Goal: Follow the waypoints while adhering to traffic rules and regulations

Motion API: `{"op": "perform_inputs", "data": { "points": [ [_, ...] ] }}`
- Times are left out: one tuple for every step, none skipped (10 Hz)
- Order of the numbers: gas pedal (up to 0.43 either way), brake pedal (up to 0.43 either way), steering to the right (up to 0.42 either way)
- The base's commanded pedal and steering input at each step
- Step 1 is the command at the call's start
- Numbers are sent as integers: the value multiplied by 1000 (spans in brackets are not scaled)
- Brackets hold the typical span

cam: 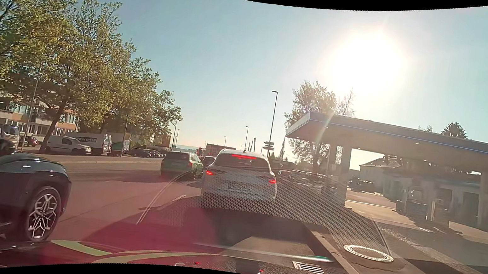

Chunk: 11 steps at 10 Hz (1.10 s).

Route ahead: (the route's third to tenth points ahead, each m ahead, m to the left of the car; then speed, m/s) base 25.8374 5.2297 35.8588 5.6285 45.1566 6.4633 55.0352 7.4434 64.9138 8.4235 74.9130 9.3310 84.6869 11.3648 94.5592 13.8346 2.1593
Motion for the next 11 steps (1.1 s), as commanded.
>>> {"op": "perform_inputs", "data": {
  "points": [
    [0, 6, -9],
    [0, 37, -9],
    [0, 55, -8],
    [0, 79, -7],
    [0, 104, -7],
    [0, 134, -7],
    [0, 159, -7],
    [0, 177, -7],
    [0, 189, -7],
    [0, 195, -7],
    [0, 195, -7]
  ]
}}
